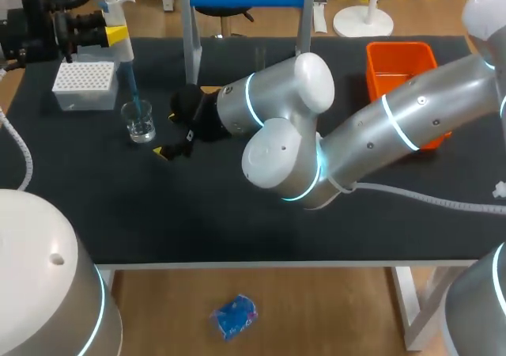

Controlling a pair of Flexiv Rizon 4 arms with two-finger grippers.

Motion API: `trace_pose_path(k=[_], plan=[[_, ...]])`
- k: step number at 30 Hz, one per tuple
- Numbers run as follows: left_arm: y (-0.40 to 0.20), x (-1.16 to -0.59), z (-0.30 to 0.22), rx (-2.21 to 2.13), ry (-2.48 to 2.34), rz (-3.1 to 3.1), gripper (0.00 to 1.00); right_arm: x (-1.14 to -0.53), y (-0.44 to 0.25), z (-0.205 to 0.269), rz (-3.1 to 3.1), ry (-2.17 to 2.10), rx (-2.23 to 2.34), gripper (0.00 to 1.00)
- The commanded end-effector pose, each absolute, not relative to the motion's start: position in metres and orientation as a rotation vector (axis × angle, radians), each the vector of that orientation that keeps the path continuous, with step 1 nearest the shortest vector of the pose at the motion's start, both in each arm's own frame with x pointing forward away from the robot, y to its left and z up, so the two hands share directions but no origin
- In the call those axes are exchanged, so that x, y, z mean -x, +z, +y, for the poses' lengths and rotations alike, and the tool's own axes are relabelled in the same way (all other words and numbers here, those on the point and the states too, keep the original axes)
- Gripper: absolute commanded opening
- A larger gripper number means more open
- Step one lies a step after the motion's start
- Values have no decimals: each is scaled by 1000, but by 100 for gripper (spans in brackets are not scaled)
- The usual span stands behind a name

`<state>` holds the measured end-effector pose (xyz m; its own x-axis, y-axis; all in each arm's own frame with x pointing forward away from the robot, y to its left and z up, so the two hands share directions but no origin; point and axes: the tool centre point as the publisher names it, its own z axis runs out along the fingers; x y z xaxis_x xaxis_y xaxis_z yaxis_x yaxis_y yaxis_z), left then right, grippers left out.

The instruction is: Invert the test tube, pick up the pipette, mount the tip to pipette, aspirate from beaker and dispense into the tube, eject the tip, return the pipette, and cap with the stopper.

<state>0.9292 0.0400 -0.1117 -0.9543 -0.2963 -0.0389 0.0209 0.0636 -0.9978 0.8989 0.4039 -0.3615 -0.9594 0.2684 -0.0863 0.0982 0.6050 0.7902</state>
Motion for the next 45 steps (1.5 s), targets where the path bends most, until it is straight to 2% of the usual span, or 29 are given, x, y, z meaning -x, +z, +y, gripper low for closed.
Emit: trace_pose_path(k=[1,26,45], plan=[[-118,-943,45,268,-2001,2098,0,-899,-366,404,2624,1299,-301,100],[-157,-984,66,333,-2000,2085,0,-899,-366,404,2624,1299,-301,100],[-192,-980,60,372,-2019,2086,0,-899,-366,404,2624,1299,-301,100]])
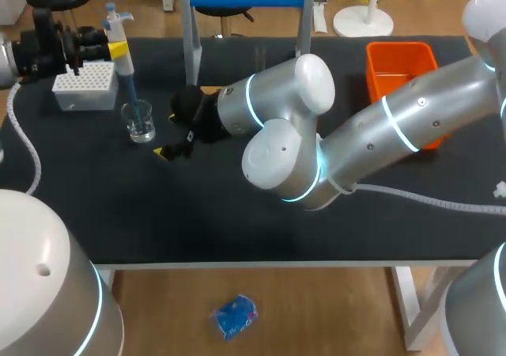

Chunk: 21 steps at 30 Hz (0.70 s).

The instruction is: Invert the test tube, pick up the pipette, mount the tip to pipette, aspirate from beaker and dispense into the tube, eject the tip, return the pipette, and cap with the stopper.

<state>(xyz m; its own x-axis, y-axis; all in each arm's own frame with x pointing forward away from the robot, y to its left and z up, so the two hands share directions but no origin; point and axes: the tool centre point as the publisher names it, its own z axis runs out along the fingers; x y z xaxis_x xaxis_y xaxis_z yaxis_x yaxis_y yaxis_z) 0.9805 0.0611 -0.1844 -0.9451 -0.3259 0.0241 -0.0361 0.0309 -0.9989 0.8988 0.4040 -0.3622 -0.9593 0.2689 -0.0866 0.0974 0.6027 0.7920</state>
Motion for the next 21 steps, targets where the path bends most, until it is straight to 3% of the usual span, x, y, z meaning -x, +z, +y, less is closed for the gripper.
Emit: trace_pose_path(k=[1,21], plan=[[-194,-980,60,373,-2018,2087,0,-899,-366,404,2624,1299,-301,100],[-204,-978,61,386,-2035,2078,0,-899,-366,404,2624,1299,-301,100]])
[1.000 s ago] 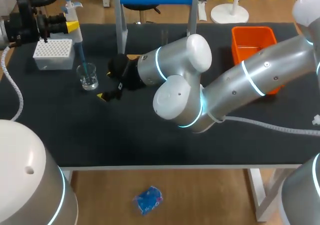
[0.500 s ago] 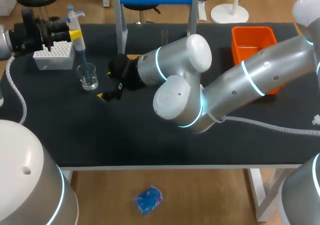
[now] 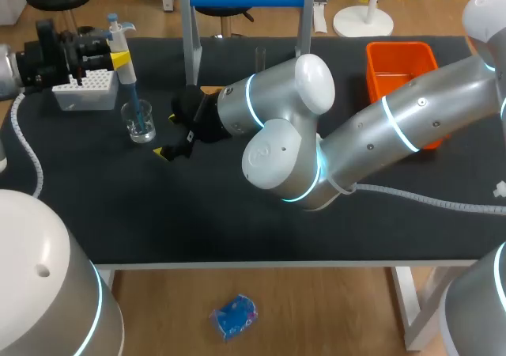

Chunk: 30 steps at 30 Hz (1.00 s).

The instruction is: Invert the test tube, pick up the pipette, mount the tip to pipette, aspirate from beaker and dispense into the tube, eject the tip, return the pipette, and cap with the stopper.

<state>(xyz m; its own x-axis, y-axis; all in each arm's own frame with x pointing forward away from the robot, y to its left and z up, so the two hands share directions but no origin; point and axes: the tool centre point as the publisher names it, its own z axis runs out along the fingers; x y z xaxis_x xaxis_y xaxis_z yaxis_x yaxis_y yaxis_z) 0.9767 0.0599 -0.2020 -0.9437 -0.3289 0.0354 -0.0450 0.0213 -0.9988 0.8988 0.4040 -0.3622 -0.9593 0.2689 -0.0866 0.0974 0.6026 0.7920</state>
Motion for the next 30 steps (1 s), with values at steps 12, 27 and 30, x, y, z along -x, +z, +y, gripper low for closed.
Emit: trace_pose_path(k=[12,27,30], plan=[[-212,-980,61,374,-2035,2063,0,-899,-366,404,2624,1299,-301,100],[-218,-983,65,356,-2004,2068,0,-899,-366,404,2624,1299,-301,100],[-218,-984,66,356,-2005,2067,0,-899,-366,404,2624,1299,-301,100]])
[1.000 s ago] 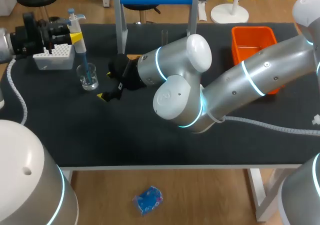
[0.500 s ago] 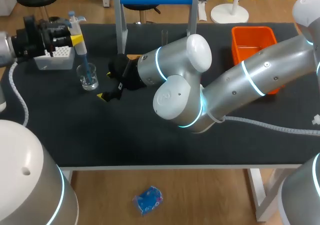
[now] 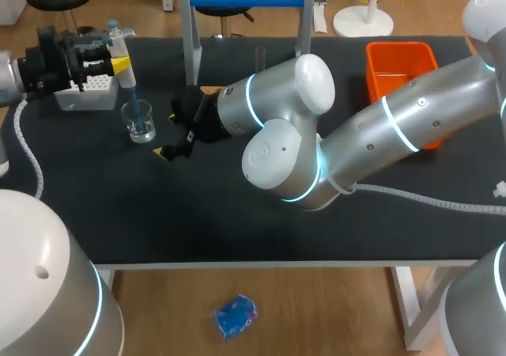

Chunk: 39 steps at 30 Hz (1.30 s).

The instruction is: Invert the test tube, pick up the pipette, mount the tip to pipette, aspirate from beaker and dispense into the tube, eject the tip, return the pipette, and cap with the stopper.

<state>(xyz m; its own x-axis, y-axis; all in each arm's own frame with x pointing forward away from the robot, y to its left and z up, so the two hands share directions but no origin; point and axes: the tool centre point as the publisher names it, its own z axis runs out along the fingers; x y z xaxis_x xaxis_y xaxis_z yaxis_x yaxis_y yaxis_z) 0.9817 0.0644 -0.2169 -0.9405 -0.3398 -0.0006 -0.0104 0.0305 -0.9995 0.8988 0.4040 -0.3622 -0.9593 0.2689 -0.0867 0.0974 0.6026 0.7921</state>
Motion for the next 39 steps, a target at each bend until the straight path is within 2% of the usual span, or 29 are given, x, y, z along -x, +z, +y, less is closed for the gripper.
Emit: trace_pose_path(k=[1,39], plan=[[-218,-984,66,354,-2000,2069,0,-899,-366,404,2624,1299,-301,100],[-214,-988,66,333,-1988,2064,0,-900,-361,403,2634,1298,-276,100]])
